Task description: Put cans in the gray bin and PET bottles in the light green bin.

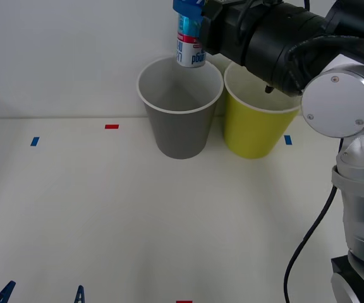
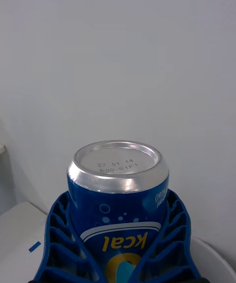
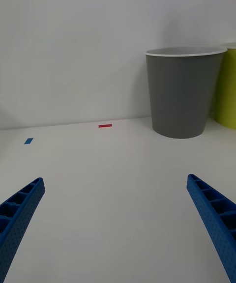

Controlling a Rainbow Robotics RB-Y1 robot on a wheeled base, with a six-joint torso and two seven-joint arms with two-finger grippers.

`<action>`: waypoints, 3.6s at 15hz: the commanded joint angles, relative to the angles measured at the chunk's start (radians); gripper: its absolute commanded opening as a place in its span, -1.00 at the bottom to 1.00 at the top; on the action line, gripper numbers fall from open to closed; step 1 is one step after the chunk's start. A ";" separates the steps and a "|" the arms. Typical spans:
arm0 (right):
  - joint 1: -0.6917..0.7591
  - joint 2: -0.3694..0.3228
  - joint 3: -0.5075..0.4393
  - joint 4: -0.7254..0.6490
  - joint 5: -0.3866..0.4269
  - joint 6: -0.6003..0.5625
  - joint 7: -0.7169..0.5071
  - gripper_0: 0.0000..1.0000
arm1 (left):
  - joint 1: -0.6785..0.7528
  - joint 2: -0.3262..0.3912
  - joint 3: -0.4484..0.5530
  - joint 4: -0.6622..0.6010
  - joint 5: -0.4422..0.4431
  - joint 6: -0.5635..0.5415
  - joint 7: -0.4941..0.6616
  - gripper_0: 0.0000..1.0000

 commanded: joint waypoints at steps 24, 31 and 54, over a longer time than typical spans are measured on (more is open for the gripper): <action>-0.113 -0.093 0.200 0.344 0.072 -0.428 0.042 1.00 | 0.000 0.000 0.000 0.000 0.000 0.000 0.000 1.00; -0.110 -0.087 0.202 0.344 0.082 -0.429 0.059 1.00 | 0.000 0.000 0.000 0.000 0.000 0.000 0.000 1.00; 0.871 -0.264 0.059 -0.235 0.119 -0.785 0.064 1.00 | 0.000 0.000 0.000 0.000 0.000 0.000 0.000 1.00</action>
